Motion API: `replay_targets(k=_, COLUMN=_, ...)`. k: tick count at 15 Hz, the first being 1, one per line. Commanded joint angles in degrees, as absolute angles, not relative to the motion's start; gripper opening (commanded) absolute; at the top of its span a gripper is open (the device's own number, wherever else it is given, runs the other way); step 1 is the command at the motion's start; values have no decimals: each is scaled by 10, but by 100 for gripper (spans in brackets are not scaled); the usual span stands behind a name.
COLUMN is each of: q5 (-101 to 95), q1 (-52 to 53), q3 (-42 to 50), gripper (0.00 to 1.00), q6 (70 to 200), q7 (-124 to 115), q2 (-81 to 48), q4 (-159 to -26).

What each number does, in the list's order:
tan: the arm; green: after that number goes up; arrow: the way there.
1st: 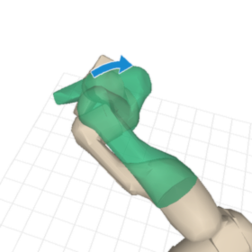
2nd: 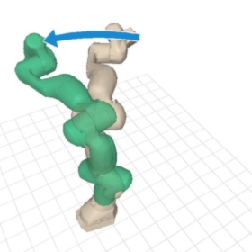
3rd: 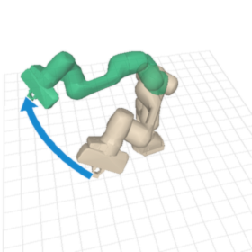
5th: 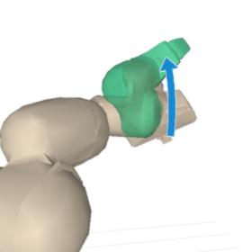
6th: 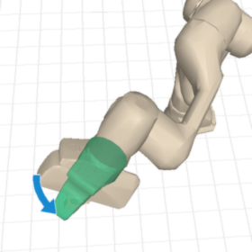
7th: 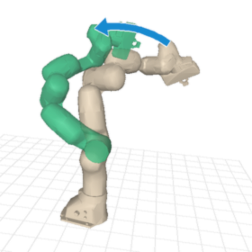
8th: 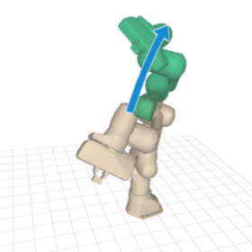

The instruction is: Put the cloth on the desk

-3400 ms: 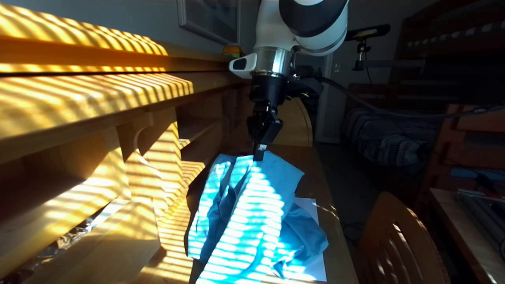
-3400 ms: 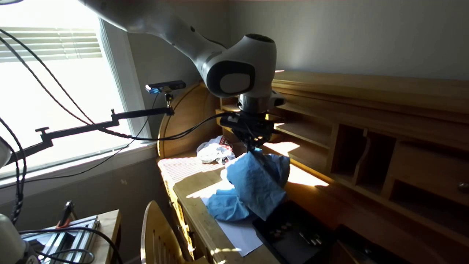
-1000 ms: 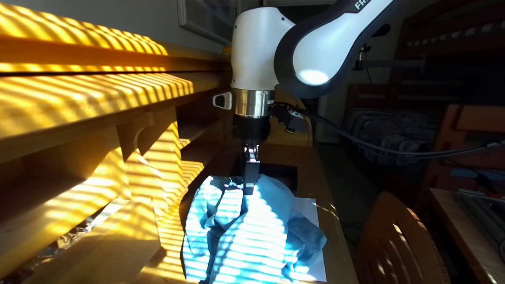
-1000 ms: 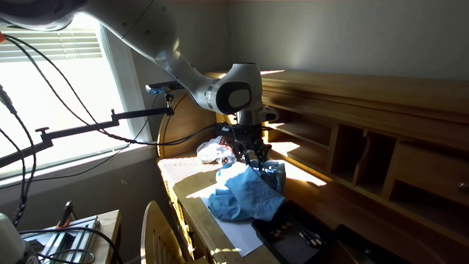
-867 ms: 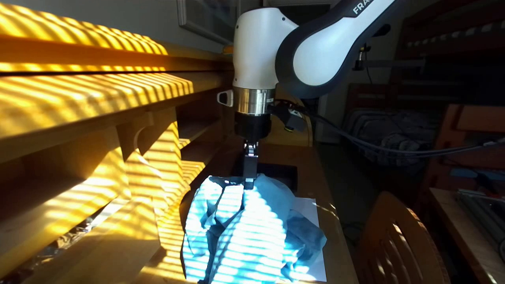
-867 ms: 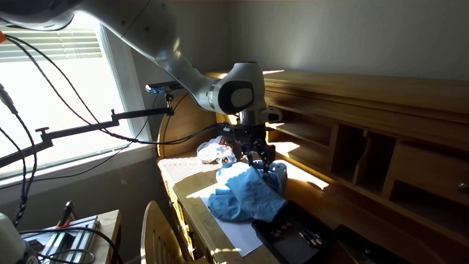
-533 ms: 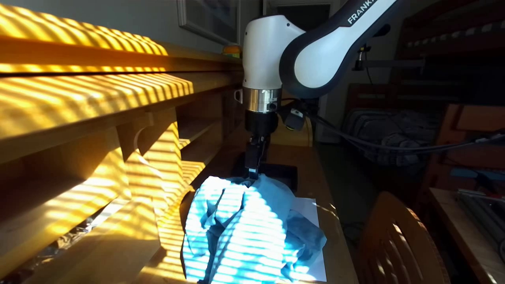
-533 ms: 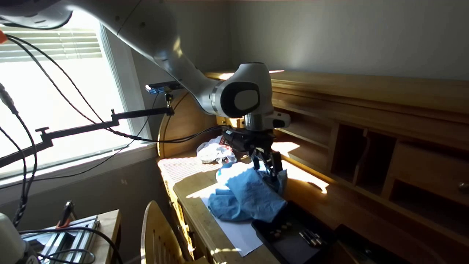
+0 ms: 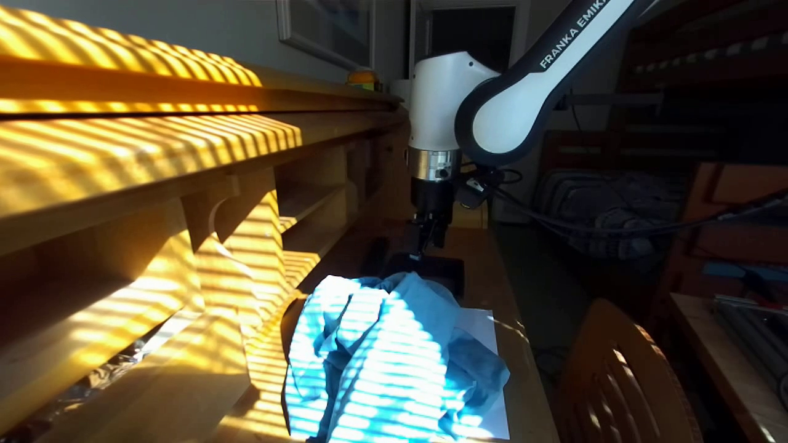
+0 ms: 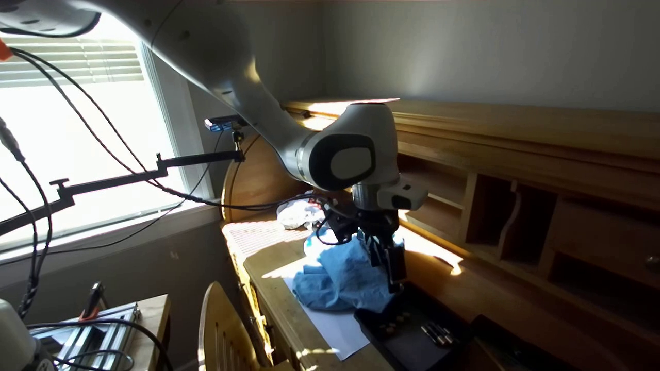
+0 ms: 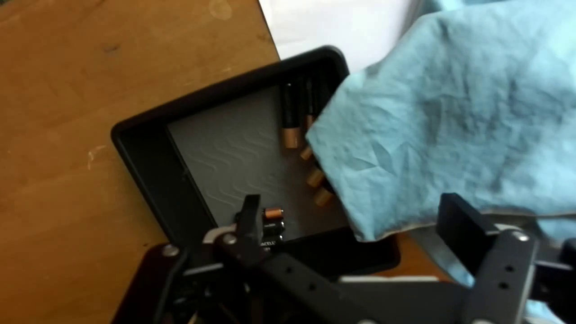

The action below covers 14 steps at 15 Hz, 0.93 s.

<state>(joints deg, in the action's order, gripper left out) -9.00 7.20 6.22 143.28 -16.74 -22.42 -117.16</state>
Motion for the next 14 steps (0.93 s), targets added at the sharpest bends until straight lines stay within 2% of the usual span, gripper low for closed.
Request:
replay_targets(k=1, q5=-78, q1=50, q3=65, gripper=100, q6=1470, q7=-182, q2=-204, q4=-1220)
replay_targets(k=8, q5=34, q1=17, q3=65, gripper=100, q6=1521, q7=-254, q2=-224, q4=-1236)
replay_targets(k=14, q5=74, q1=20, q3=77, gripper=100, q6=1484, q7=-318, q2=-248, q4=-1224)
